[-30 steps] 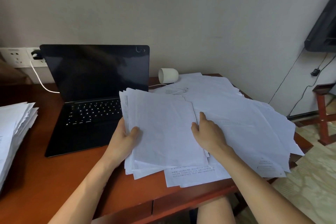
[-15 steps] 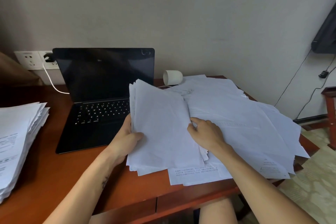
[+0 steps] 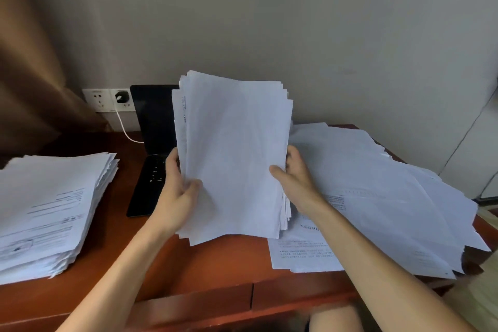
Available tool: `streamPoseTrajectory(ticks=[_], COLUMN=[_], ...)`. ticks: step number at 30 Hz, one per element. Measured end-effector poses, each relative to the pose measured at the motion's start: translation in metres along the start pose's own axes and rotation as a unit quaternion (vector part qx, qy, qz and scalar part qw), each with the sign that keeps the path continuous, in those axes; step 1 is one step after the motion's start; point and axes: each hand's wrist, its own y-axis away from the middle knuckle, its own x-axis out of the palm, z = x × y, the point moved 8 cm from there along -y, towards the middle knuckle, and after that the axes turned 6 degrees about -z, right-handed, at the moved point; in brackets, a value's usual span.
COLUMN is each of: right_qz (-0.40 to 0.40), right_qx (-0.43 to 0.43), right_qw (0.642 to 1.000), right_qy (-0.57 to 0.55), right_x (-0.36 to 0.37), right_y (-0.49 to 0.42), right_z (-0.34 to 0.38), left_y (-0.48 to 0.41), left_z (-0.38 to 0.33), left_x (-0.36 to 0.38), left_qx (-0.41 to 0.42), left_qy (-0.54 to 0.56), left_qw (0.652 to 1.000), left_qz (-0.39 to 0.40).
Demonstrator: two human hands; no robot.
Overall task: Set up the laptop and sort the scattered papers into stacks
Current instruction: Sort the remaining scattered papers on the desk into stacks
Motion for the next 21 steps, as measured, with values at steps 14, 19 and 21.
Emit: streamPoseTrajectory(ticks=[14,19,21], right_qz=[-0.036,-0.046,-0.058], right_qx=[-0.077,-0.097,-0.108], right_qw=[0.996,0.994,0.992], right_qy=[-0.017,-0.010,0.002], right_x=[0.039,0.039,0.040], right_y=[0.045,0.049,0.050], right_z=[0.019,0.022,0.025], left_y=[0.033,0.026,0.025], left_z=[0.001,-0.015,-0.019], left_x=[-0.038,-0.042,-0.039], left_qx=[-0.031,-0.004,0.004], left_qy=[0.032,0.036,0.041], left_qw=[0.994,0.992,0.990], left_qz=[-0.096,-0.124,-0.138])
